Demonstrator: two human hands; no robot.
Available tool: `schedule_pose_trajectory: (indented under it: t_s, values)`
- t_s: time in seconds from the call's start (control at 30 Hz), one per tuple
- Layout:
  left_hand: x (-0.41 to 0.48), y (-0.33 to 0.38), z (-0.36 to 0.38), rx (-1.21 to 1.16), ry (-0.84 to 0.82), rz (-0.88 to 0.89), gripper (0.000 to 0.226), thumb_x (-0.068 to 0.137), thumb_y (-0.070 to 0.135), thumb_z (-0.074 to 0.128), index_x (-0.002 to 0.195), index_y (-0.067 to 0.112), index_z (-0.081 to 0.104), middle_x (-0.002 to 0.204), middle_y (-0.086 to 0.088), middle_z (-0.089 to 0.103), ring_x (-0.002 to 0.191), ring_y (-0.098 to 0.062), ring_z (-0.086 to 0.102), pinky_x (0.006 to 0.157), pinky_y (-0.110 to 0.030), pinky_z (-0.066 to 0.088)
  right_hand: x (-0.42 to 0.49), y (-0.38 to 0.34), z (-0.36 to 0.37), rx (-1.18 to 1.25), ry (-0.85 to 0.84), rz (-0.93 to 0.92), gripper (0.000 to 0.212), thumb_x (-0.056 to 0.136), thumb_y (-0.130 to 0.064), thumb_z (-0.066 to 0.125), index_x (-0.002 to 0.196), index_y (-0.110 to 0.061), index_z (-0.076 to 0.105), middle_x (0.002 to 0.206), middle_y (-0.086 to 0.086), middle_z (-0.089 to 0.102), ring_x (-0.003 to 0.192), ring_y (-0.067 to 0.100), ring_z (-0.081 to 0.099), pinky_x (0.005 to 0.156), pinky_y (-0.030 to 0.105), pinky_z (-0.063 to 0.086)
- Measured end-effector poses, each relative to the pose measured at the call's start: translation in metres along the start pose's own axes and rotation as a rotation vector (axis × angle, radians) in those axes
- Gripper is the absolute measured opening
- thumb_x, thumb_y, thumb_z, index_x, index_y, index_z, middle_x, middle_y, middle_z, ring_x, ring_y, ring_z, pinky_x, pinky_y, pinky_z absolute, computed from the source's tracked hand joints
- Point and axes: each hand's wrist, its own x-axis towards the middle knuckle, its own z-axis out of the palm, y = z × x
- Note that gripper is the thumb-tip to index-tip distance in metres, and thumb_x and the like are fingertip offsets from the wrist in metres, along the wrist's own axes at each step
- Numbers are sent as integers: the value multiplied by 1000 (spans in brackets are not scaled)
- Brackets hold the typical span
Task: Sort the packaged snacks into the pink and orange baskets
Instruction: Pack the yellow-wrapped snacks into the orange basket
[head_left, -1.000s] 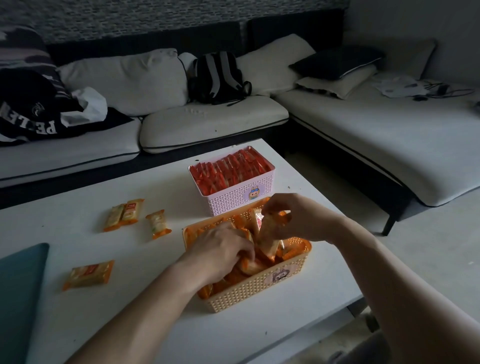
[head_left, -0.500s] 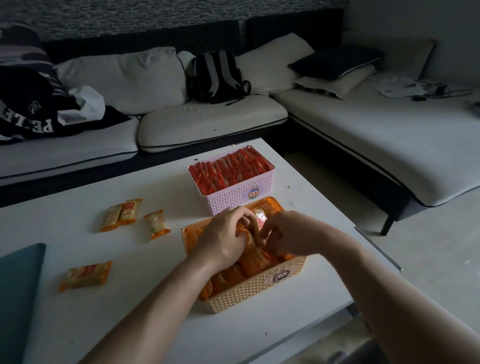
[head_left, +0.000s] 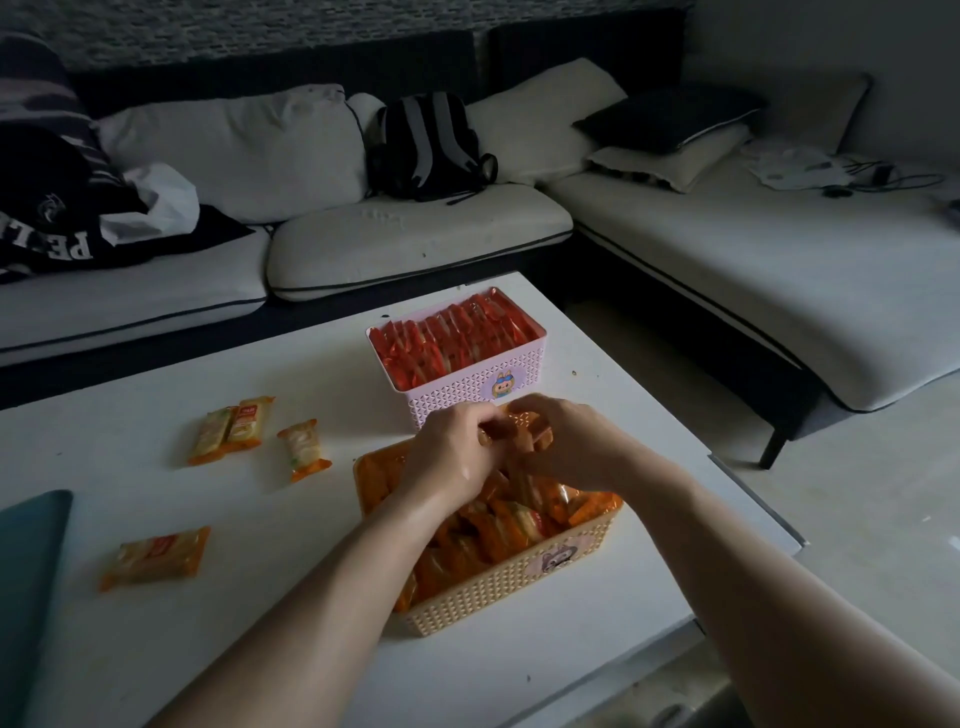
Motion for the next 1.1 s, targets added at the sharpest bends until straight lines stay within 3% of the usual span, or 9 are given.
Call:
schedule_pose_trajectory:
  t_s: [0.1,0.2,0.33,0.47,0.57,0.67,0.77,0.93,1.1]
  values:
    - [-3,-1,-9,-113,13,30,14,85,24,82,99,26,80,87,20,73,82,0,68,73,-10,51,0,-1,-2,-21,14,-25,43,93,-26,70,134,-24,58,128,0,64,112,23,64,91,37,58]
    - [-7,-10,-23,-112,46,41,18,92,18,74,109,23,78,104,18,72,94,6,65,78,-4,50,1,3,-5,3,88,5,37,92,-19,71,128,-23,63,126,-3,63,110,22,65,83,34,61]
    - [-16,-27,-30,148,-71,-63,14,97,26,66,107,35,72,123,12,67,111,-13,63,85,-25,53,2,4,-5,36,173,14,36,90,-11,71,124,-22,64,129,0,65,107,22,66,79,30,62]
    - [-24,-24,-28,254,-103,-59,18,100,32,61,115,35,70,128,16,61,107,-7,56,65,-6,26,1,-1,6,-166,80,50,32,95,-11,63,125,-24,60,135,0,60,84,16,64,55,22,56]
    - [-21,-17,-25,185,-33,-36,22,100,28,62,121,32,66,119,18,62,99,-1,50,63,-4,28,-1,-6,10,-242,75,44,27,98,-14,60,123,-24,61,127,2,62,74,13,60,49,22,52]
    - [-18,-10,-15,145,-131,6,34,96,22,64,128,30,59,122,12,64,112,-12,59,87,-23,52,-3,-15,10,-343,103,-10,32,98,-18,62,129,-25,60,124,0,64,82,16,65,60,29,60]
    - [-15,-10,-10,284,-218,-6,44,92,20,65,134,25,56,131,1,61,123,-24,55,103,-40,49,-4,-19,17,-357,68,-69,36,97,-18,63,132,-22,60,120,0,66,89,18,65,66,24,56]
    - [-15,-20,-19,335,-233,-30,27,89,30,68,115,34,62,119,9,54,113,-15,51,92,-39,51,3,-9,15,-293,-81,11,26,91,-14,62,115,-22,71,101,-2,69,78,12,63,54,18,49]
    - [-15,-22,-18,191,-155,36,19,91,28,67,109,31,64,114,9,62,110,-14,55,88,-31,49,5,-1,6,-145,-289,19,31,99,-21,52,123,-25,70,116,-2,71,99,22,70,85,38,62]
